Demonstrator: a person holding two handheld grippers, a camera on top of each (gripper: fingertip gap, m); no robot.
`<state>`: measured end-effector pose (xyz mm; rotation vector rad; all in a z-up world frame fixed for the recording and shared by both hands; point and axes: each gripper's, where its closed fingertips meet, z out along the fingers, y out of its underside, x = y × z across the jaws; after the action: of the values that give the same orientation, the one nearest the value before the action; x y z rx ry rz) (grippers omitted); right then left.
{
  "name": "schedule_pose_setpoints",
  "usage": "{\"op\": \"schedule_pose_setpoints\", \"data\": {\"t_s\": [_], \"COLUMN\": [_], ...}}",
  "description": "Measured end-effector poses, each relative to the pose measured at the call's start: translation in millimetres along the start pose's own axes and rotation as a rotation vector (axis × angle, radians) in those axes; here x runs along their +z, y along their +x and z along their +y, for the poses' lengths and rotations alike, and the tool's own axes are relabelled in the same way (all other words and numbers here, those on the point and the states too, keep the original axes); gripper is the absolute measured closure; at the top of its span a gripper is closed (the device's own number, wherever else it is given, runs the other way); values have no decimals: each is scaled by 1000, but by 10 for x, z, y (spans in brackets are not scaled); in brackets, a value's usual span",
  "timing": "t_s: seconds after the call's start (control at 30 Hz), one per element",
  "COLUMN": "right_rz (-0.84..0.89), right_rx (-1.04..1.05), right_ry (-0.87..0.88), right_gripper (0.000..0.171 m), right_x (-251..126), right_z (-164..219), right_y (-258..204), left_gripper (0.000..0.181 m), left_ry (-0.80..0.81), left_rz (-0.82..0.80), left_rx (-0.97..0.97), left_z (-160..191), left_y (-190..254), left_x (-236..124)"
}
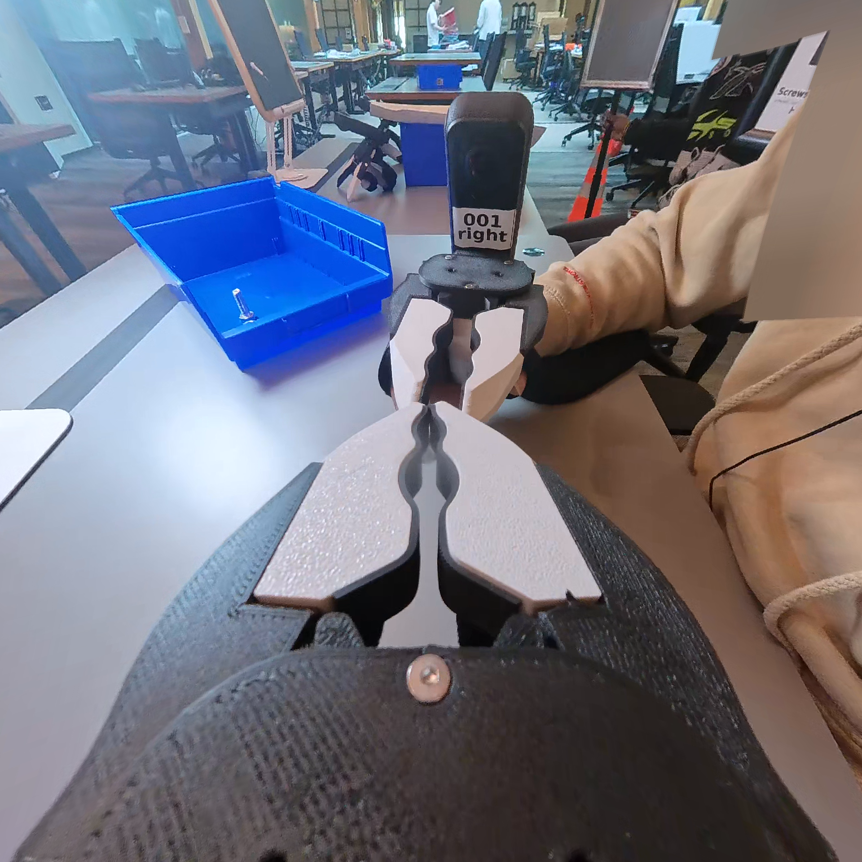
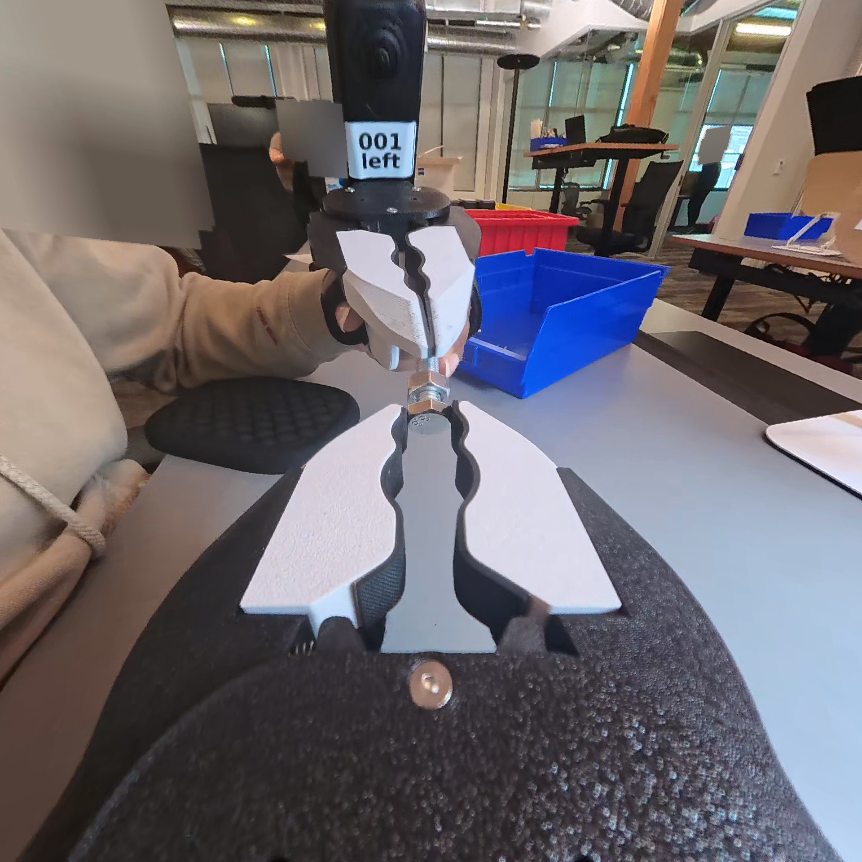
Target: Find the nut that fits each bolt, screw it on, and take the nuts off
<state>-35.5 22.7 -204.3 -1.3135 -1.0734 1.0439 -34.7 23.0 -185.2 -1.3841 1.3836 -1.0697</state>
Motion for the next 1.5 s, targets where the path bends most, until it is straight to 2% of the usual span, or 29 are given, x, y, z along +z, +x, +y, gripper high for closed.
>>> {"op": "schedule_pose_setpoints", "data": {"t_s": [0.1, 0.17, 0.27, 0.33, 0.4, 0.47, 1.0, 1.17, 1.23, 1.37, 1.5], "right_rz": [-6, 1, 5, 2, -10, -14, -36, -46, -49, -42, -6], "right_rx": [1, 1, 33, 54, 73, 77, 60, 34, 19, 3, -10], "right_ry": [-7, -9, 24, 57, 83, 87, 21, -86, -128, -173, -211], "right_gripper": [153, 153, 153, 153, 153, 153, 153, 152, 149, 158, 158], "right_x": [19, 14, -20, -43, -60, -60, 9, 75, 100, 126, 107], "right_z": [12, 18, -37, -94, -138, -145, -9, 182, 251, 339, 402], "right_y": [-26, -7, 27, 37, 31, 25, -27, -69, -89, -97, -21], "left_gripper": [181, 181, 153, 149, 152, 171, 174, 175, 181, 181, 181], "left_ry": [-32, 4, 55, 62, 76, 106, 85, -17, -29, -65, -71], "left_rz": [-14, -26, 22, 51, 79, 66, 36, 23, 17, 9, -12], "left_rx": [32, 36, -16, -34, -59, -59, -30, 5, 11, 44, 34], "left_z": [43, 1, -39, 10, 25, -20, -54, 65, 83, 129, 139], "left_y": [6, -31, -39, -34, -6, -12, 40, 70, 72, 85, 5], "left_x": [25, -21, -88, -77, -42, -28, 41, 112, 127, 151, 91]}}
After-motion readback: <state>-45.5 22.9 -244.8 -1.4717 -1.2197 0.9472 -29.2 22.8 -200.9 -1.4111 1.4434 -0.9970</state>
